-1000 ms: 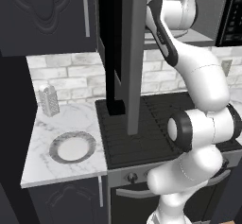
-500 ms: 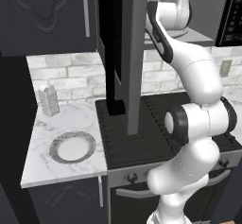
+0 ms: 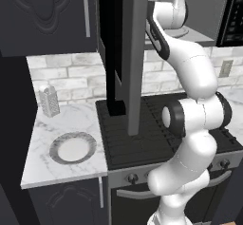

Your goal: Pick the sweet potato from the counter and place it in the microwave. Then turn on the microwave.

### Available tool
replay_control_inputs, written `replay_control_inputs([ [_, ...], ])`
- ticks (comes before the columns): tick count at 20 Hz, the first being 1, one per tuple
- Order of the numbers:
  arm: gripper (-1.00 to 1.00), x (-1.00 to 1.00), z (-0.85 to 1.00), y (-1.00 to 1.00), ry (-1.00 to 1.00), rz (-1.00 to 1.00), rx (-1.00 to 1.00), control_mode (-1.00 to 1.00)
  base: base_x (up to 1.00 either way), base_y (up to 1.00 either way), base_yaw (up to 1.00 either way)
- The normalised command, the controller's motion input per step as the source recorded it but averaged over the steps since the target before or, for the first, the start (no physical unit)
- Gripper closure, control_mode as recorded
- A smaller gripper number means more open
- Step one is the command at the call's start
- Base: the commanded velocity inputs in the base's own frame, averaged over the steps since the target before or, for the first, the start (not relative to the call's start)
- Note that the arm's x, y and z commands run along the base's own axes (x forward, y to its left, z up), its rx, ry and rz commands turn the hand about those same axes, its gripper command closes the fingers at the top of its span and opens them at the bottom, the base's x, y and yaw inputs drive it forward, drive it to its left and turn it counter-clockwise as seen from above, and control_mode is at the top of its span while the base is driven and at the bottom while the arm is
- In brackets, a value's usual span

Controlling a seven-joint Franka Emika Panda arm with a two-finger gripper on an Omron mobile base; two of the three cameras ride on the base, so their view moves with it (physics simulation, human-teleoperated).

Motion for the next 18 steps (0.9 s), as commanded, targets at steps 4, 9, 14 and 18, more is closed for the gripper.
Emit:
replay_control_inputs([
  [4, -1.00, 0.04, 0.00, 0.00, 0.02, 0.00, 0.00, -1.00, 0.00, 0.00, 0.00],
  [9, -1.00, 0.01, 0.00, 0.00, 0.00, 0.00, 0.00, -1.00, 0.00, 0.00, 0.00],
  [14, -1.00, 0.01, 0.00, 0.00, 0.00, 0.00, 0.00, -1.00, 0.00, 0.00, 0.00],
  [18, -1.00, 0.00, 0.00, 0.00, 0.00, 0.00, 0.00, -1.00, 0.00, 0.00, 0.00],
])
